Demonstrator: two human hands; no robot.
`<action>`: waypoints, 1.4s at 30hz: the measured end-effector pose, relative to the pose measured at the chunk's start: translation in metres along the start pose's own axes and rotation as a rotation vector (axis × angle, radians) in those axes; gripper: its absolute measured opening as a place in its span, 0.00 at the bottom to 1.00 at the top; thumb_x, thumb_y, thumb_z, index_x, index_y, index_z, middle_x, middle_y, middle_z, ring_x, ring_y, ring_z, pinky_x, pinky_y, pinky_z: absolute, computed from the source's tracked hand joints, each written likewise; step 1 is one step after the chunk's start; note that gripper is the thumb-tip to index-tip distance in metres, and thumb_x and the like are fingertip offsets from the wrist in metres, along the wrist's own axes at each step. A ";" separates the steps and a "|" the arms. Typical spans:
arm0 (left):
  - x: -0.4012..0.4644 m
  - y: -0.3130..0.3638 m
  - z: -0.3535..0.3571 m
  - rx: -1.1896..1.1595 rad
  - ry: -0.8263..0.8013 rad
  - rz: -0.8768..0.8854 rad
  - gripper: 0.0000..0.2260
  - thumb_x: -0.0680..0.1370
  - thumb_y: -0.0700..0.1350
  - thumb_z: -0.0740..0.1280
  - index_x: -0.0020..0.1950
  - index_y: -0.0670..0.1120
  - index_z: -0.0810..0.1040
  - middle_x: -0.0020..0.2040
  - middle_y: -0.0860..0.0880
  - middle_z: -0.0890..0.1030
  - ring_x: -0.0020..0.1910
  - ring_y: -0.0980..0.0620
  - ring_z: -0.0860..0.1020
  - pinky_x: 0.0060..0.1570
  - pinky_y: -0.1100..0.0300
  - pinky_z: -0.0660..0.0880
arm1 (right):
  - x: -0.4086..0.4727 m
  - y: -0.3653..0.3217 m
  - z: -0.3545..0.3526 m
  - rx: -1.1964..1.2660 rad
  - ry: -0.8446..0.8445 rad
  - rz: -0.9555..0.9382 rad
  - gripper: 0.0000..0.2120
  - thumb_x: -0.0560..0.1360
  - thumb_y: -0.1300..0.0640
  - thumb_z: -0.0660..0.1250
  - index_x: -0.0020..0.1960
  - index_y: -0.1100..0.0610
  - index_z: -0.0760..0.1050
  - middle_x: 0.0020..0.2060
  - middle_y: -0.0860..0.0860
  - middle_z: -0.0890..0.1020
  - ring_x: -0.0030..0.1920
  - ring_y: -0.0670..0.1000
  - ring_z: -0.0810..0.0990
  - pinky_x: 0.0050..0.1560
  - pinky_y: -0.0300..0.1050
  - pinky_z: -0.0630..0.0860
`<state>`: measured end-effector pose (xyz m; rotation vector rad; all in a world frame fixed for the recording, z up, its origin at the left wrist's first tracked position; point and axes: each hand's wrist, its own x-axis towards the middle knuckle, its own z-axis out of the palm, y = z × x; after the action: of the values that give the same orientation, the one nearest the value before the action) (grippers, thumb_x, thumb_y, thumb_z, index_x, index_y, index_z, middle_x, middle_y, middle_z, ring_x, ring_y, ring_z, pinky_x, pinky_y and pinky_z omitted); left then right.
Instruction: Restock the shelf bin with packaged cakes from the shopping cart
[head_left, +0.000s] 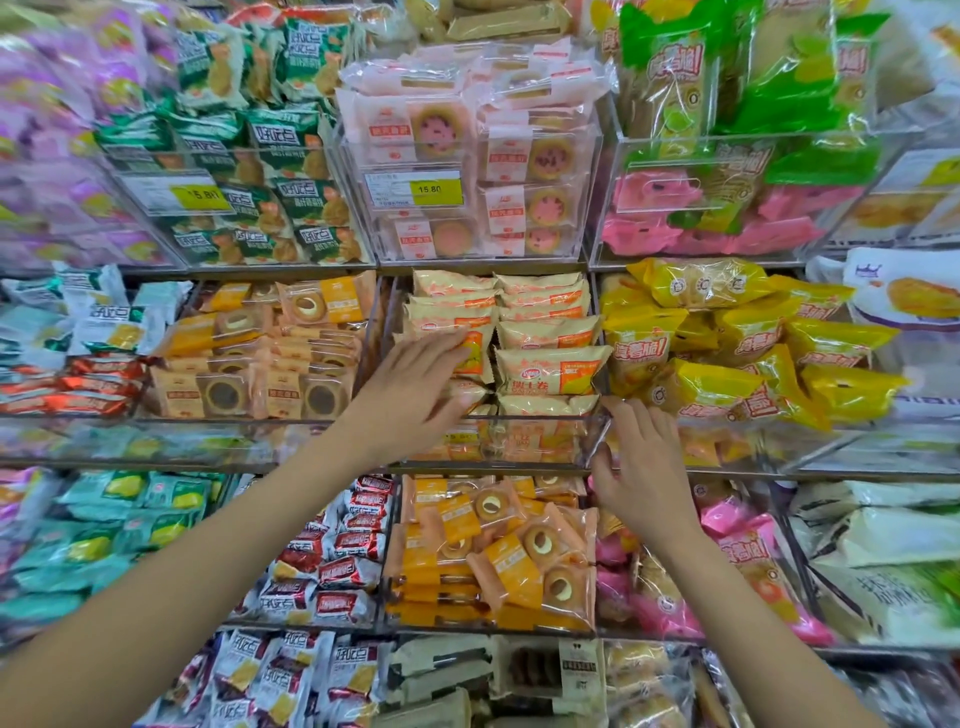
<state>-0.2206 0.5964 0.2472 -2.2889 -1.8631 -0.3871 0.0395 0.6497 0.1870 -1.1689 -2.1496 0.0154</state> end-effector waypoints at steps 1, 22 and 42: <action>-0.001 -0.004 0.003 0.027 -0.004 0.024 0.24 0.81 0.54 0.54 0.73 0.44 0.63 0.76 0.48 0.60 0.75 0.49 0.56 0.74 0.48 0.52 | 0.000 0.000 0.000 0.003 0.001 -0.006 0.18 0.65 0.61 0.62 0.55 0.65 0.73 0.45 0.58 0.77 0.46 0.60 0.75 0.52 0.50 0.65; 0.044 -0.023 0.013 0.004 0.031 0.151 0.19 0.79 0.54 0.59 0.59 0.39 0.69 0.61 0.43 0.70 0.57 0.45 0.69 0.58 0.55 0.65 | -0.001 0.000 -0.001 0.032 0.014 -0.021 0.19 0.66 0.62 0.62 0.56 0.64 0.73 0.45 0.58 0.77 0.46 0.58 0.73 0.51 0.50 0.66; 0.011 -0.008 -0.013 -0.042 0.300 0.107 0.11 0.78 0.44 0.65 0.56 0.40 0.78 0.56 0.44 0.80 0.56 0.46 0.77 0.55 0.52 0.74 | -0.002 0.001 -0.004 0.018 -0.053 -0.010 0.21 0.65 0.67 0.70 0.58 0.65 0.73 0.47 0.59 0.78 0.49 0.61 0.75 0.53 0.57 0.71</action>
<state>-0.2280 0.6048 0.2628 -2.1989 -1.5950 -0.7148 0.0434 0.6471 0.1889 -1.1590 -2.1969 0.0616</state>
